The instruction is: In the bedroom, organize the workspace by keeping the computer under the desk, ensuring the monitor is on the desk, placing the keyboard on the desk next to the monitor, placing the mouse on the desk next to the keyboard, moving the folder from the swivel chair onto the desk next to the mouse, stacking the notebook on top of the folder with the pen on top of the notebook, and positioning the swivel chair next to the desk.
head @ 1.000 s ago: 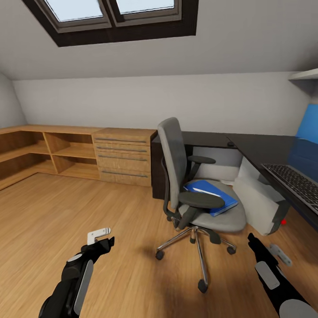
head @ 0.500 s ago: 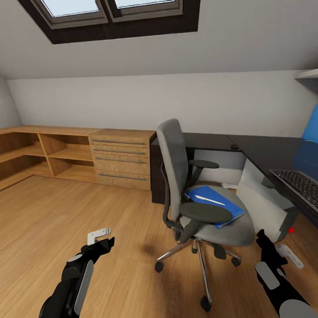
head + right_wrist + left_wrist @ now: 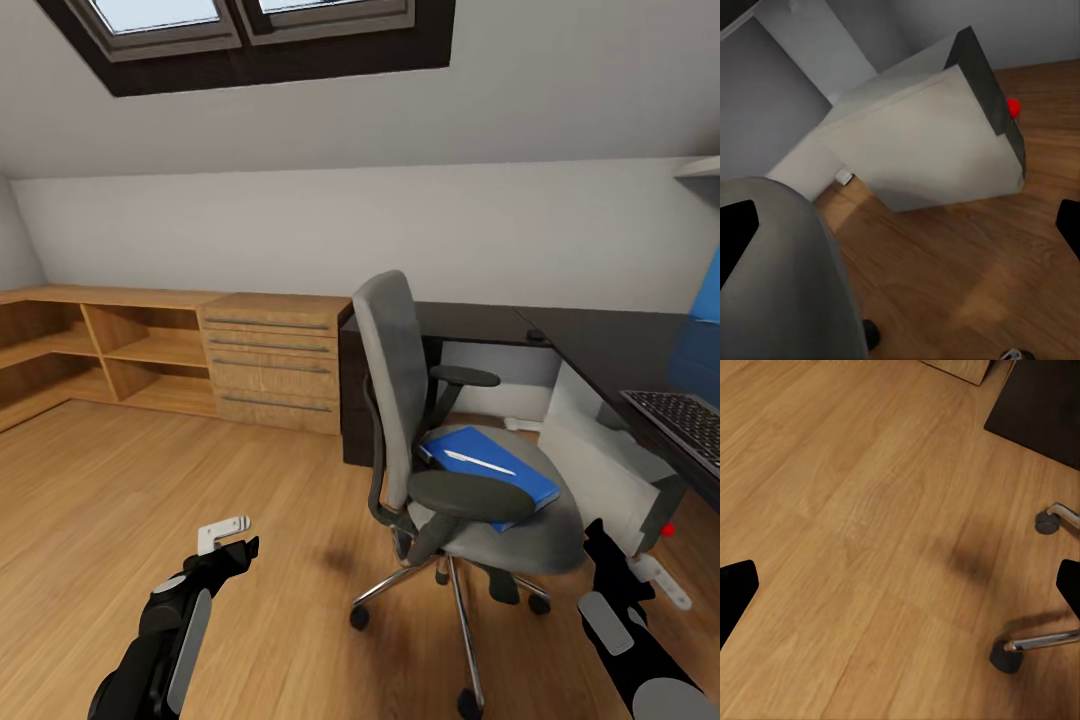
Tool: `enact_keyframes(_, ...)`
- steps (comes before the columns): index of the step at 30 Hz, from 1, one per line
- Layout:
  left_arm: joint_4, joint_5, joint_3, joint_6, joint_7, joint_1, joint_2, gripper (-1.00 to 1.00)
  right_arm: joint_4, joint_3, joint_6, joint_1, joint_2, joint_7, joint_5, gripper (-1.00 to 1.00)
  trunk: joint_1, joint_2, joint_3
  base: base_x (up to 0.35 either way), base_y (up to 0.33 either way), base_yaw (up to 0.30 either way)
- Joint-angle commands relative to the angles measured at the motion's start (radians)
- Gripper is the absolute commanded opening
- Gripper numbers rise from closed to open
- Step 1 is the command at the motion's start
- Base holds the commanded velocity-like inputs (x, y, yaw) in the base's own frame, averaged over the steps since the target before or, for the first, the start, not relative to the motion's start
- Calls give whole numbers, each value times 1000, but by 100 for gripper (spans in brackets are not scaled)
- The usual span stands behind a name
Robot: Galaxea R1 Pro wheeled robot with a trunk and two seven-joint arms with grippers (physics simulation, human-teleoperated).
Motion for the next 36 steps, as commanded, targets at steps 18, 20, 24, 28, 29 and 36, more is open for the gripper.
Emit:
enact_keyframes(18, -1, 6, 0, 5, 4, -1, -2, 100, -2, 4, 51, 0, -2, 1, -5, 100, 0, 0, -1, 106, 0, 0)
enact_keyframes(20, -1, 6, 0, 5, 4, -1, -1, 100, -3, 3, 116, 0, -2, 3, -6, 100, 0, 0, -1, 10, 0, 0)
enact_keyframes(24, -1, 6, -1, 5, 4, -1, -2, 100, -21, 4, 191, 0, -2, 10, -6, 100, 0, 0, -1, 3, 0, 0)
enact_keyframes(28, -1, 6, -1, 5, 4, -1, -2, 100, -56, 6, 208, 0, -1, 16, -6, 100, 0, 0, -1, 0, 0, 0)
enact_keyframes(29, -1, 6, -1, 5, 4, -1, -2, 100, -61, 6, 210, 0, -1, 16, -6, 100, 0, 0, -1, 0, 0, 0)
enact_keyframes(36, 0, 6, -1, 5, 4, -1, -2, 100, -69, 10, 212, 0, 2, 17, -4, 100, 0, 0, -1, 0, 0, 115)
